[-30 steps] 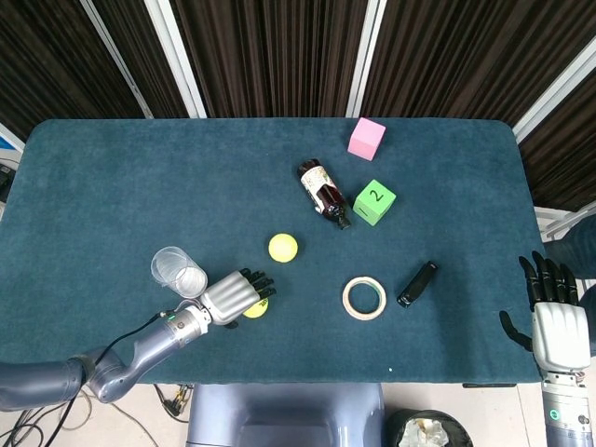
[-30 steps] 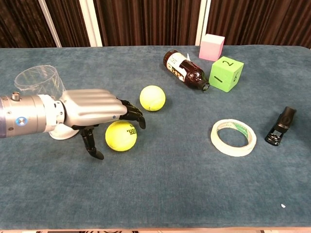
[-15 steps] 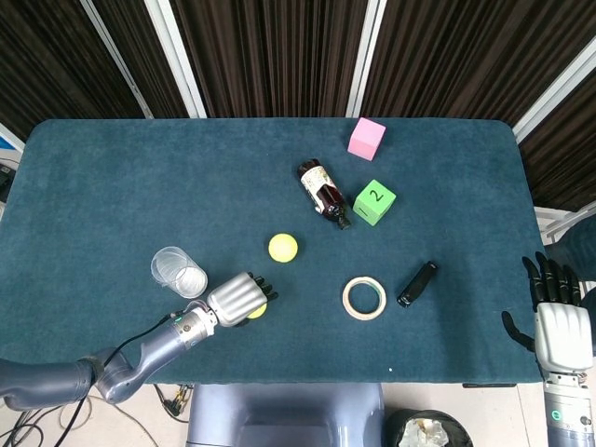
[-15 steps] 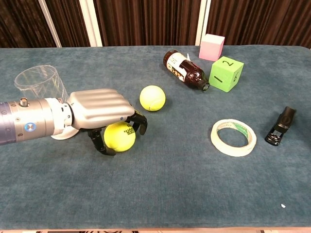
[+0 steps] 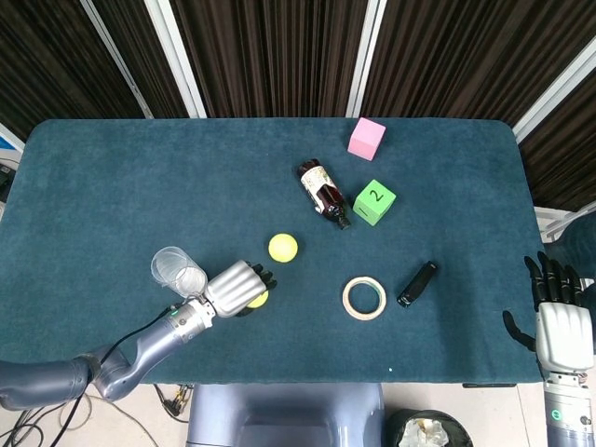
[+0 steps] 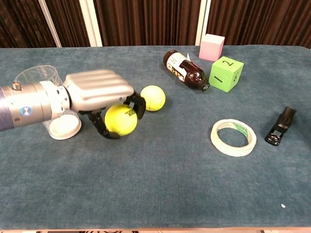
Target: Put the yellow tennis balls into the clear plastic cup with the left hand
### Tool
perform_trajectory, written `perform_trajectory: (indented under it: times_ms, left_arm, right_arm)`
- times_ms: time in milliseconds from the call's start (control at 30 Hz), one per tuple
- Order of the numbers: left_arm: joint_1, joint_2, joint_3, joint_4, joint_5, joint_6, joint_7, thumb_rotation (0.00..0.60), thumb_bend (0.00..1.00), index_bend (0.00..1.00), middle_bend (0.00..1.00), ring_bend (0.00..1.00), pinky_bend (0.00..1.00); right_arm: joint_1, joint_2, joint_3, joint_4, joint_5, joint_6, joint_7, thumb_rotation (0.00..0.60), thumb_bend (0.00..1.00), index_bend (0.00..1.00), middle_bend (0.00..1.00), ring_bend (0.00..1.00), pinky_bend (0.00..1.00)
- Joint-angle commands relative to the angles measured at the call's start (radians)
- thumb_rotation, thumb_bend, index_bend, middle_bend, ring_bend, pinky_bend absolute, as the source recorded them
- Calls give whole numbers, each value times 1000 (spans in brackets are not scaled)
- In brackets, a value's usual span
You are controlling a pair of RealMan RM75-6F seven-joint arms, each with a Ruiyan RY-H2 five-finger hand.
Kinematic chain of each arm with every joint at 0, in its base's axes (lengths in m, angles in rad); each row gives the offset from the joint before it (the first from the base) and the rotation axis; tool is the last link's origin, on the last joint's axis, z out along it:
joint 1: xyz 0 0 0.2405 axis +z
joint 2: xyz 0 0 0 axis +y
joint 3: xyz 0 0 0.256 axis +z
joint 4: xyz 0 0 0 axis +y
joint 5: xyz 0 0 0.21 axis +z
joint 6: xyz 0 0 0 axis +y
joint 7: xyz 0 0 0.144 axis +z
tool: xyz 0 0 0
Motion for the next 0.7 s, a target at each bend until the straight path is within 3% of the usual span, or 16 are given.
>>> perform_trajectory:
  times_ms: [33, 433, 700]
  left_arm:
    - [-6, 39, -29, -51, 3, 22, -8, 600, 254, 403, 464, 438, 636]
    - [17, 277, -126, -259, -19, 120, -30, 600, 240, 401, 461, 438, 625]
    - [66, 439, -112, -314, 6, 150, -94, 600, 231, 393, 459, 438, 617]
  right_arm:
    - [2, -2, -3, 1, 1, -7, -5, 600, 352, 81, 0, 0, 0]
    - [3, -12, -4, 4, 0, -5, -21, 600, 352, 81, 0, 0, 0]
    - [6, -22, -7, 10, 0, -11, -33, 600, 351, 81, 0, 0, 0]
